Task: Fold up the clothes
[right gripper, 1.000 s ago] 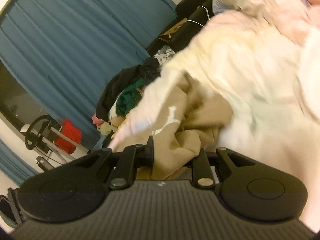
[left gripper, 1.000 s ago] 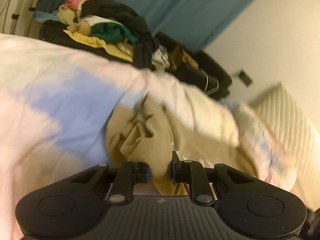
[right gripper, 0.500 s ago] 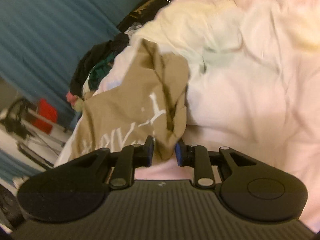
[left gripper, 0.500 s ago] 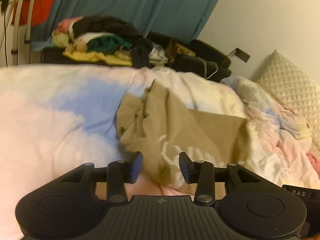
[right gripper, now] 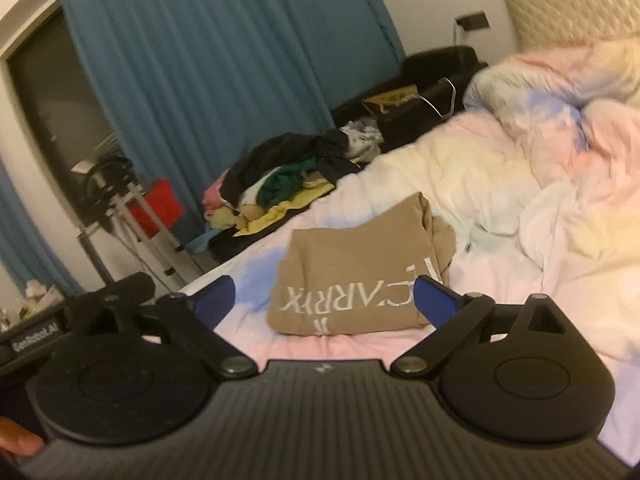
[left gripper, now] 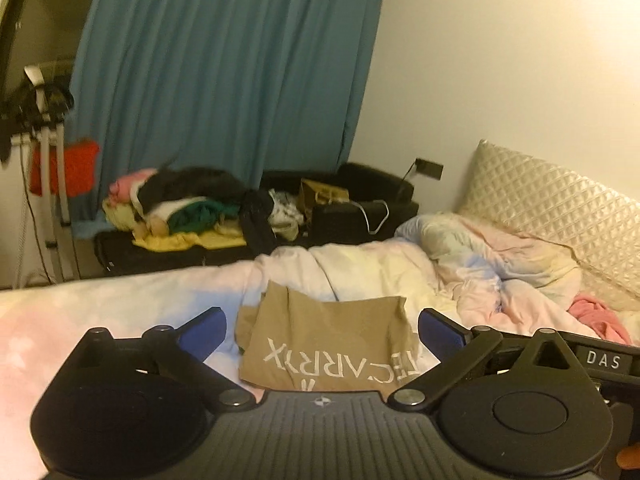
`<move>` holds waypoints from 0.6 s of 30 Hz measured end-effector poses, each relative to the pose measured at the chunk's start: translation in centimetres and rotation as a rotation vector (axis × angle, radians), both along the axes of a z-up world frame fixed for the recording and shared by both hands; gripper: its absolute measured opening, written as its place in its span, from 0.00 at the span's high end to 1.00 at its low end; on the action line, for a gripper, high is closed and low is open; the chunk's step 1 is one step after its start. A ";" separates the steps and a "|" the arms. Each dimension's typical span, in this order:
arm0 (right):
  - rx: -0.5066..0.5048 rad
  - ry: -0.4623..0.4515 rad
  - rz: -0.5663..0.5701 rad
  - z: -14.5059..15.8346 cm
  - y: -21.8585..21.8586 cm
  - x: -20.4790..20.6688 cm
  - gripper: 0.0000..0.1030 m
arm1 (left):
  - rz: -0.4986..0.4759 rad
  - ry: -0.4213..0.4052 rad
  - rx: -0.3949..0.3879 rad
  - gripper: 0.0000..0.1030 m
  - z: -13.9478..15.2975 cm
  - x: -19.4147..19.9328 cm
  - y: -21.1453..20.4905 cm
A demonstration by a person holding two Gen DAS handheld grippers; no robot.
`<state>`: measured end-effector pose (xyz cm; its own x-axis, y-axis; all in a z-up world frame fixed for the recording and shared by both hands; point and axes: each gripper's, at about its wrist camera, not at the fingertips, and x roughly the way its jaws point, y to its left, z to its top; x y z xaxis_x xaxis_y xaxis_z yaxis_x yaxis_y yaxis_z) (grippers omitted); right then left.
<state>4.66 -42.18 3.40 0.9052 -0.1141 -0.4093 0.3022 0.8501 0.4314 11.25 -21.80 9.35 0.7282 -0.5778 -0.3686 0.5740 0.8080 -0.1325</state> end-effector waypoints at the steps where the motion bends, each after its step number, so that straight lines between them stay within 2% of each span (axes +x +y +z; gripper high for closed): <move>1: -0.026 -0.006 0.005 0.6 0.6 -0.7 0.05 | 0.001 -0.015 0.000 0.00 0.5 -1.1 0.5; 5: -0.124 -0.025 0.010 2.1 3.2 -3.6 0.05 | 0.017 -0.055 0.002 0.00 2.0 -5.3 3.0; 9: -0.173 -0.063 0.016 2.3 5.1 -6.3 0.05 | 0.063 -0.117 0.055 0.00 2.3 -9.1 5.2; 18: -0.257 -0.122 0.015 0.4 9.6 -10.0 0.05 | 0.098 -0.135 0.017 0.00 0.3 -14.6 10.7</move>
